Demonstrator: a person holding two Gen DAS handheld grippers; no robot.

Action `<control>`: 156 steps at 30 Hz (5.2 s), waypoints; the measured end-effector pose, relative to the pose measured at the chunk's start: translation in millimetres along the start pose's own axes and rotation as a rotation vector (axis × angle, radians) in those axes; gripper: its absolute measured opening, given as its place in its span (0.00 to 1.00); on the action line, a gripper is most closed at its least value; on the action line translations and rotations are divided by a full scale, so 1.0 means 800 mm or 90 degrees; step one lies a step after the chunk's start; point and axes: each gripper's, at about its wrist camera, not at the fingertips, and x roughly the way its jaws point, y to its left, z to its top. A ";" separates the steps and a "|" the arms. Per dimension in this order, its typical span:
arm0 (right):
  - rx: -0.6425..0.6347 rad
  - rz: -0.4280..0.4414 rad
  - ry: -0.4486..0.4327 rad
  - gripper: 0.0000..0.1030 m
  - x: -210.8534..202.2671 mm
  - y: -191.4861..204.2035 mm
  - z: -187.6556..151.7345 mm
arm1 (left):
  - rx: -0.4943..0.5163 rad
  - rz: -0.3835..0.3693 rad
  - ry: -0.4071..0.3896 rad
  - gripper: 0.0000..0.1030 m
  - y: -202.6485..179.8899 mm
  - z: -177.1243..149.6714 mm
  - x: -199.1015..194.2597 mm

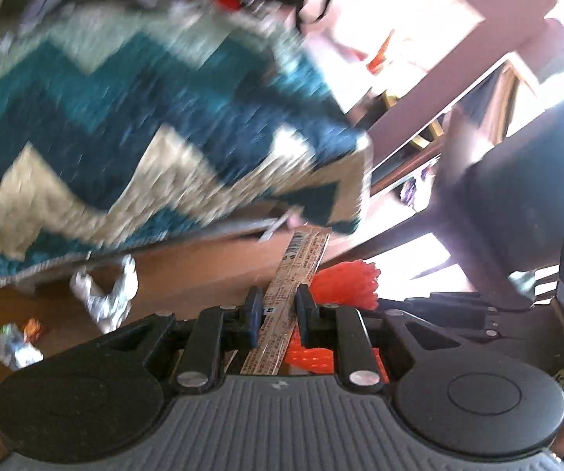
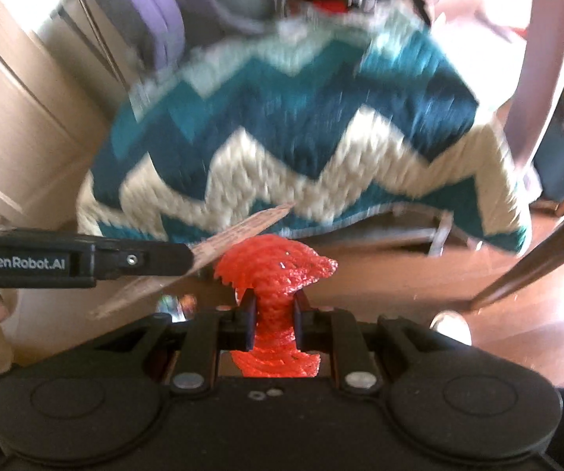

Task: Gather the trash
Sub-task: 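Lift the stick packet and red foam net and carry both toward the teal bin, then open both tools over the teal bin to drop packet and foam net, then move both tools back down toward the remaining trash under the bench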

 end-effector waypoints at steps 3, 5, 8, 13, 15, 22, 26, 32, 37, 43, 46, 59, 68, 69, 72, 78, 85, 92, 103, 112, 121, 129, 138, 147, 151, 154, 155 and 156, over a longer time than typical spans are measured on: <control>-0.009 -0.009 -0.050 0.16 -0.047 -0.009 0.007 | 0.017 -0.014 -0.045 0.17 -0.047 0.012 -0.030; -0.018 -0.015 -0.092 0.16 -0.087 -0.016 0.012 | 0.032 -0.023 -0.078 0.17 -0.078 0.021 -0.051; -0.034 -0.031 -0.165 0.16 -0.156 -0.031 0.018 | 0.051 -0.036 -0.126 0.17 -0.126 0.040 -0.083; -0.060 -0.084 -0.265 0.16 -0.282 -0.061 0.039 | 0.108 -0.061 -0.203 0.17 -0.222 0.076 -0.130; -0.063 -0.110 -0.306 0.16 -0.334 -0.074 0.048 | 0.139 -0.070 -0.231 0.17 -0.269 0.091 -0.145; -0.063 -0.225 -0.406 0.16 -0.449 -0.120 0.074 | 0.237 -0.104 -0.290 0.17 -0.420 0.133 -0.169; -0.038 -0.270 -0.413 0.16 -0.470 -0.158 0.082 | 0.290 -0.105 -0.283 0.17 -0.493 0.147 -0.150; 0.009 -0.298 -0.383 0.17 -0.467 -0.218 0.091 | 0.350 -0.092 -0.250 0.17 -0.578 0.152 -0.100; 0.046 -0.301 -0.348 0.18 -0.446 -0.258 0.087 | 0.367 -0.058 -0.204 0.17 -0.595 0.151 -0.047; 0.057 -0.304 -0.321 0.22 -0.429 -0.279 0.083 | 0.380 -0.010 -0.158 0.17 -0.604 0.156 0.010; 0.061 -0.303 -0.312 0.25 -0.420 -0.282 0.084 | 0.385 0.003 -0.137 0.17 -0.609 0.155 0.032; 0.082 -0.316 -0.281 0.43 -0.406 -0.294 0.080 | 0.379 0.011 -0.114 0.17 -0.605 0.152 0.048; 0.057 -0.310 -0.302 0.53 -0.433 -0.268 0.071 | 0.370 -0.005 -0.136 0.18 -0.589 0.148 0.003; 0.052 -0.307 -0.305 0.53 -0.437 -0.263 0.069 | 0.369 -0.007 -0.139 0.18 -0.587 0.148 -0.003; 0.037 -0.299 -0.311 0.55 -0.445 -0.247 0.064 | 0.368 -0.005 -0.150 0.25 -0.577 0.141 -0.021; 0.013 -0.288 -0.326 0.57 -0.459 -0.211 0.056 | 0.363 -0.011 -0.168 0.27 -0.555 0.124 -0.060; -0.011 -0.263 -0.346 0.57 -0.472 -0.170 0.048 | 0.359 -0.011 -0.203 0.34 -0.525 0.103 -0.116; -0.048 -0.224 -0.355 0.58 -0.470 -0.118 0.046 | 0.340 0.005 -0.246 0.54 -0.474 0.081 -0.169; -0.124 -0.111 -0.342 0.58 -0.425 -0.022 0.055 | 0.281 0.067 -0.284 0.70 -0.354 0.046 -0.237; -0.185 -0.015 -0.289 0.58 -0.336 0.067 0.067 | 0.195 0.136 -0.299 0.79 -0.222 0.019 -0.274; -0.231 0.058 -0.195 0.58 -0.204 0.148 0.064 | 0.103 0.207 -0.269 0.82 -0.071 -0.003 -0.261; -0.238 0.071 -0.093 0.58 -0.053 0.172 0.057 | -0.003 0.249 -0.245 0.96 0.088 -0.020 -0.199; -0.179 0.054 0.011 0.58 0.141 0.151 0.028 | -0.161 0.338 -0.153 0.97 0.290 -0.038 -0.092; -0.023 -0.025 0.082 0.58 0.310 0.090 -0.010 | -0.246 0.406 0.025 0.97 0.436 -0.095 0.049; 0.074 -0.064 0.134 0.58 0.386 0.055 -0.025 | -0.268 0.410 0.082 0.97 0.472 -0.123 0.104; 0.118 -0.088 0.159 0.58 0.429 0.041 -0.038 | -0.285 0.400 0.119 0.97 0.495 -0.143 0.142; 0.134 -0.092 0.166 0.58 0.442 0.036 -0.041 | -0.291 0.394 0.131 0.97 0.502 -0.149 0.153; 0.148 -0.092 0.171 0.58 0.454 0.032 -0.043 | -0.296 0.389 0.143 0.97 0.507 -0.156 0.164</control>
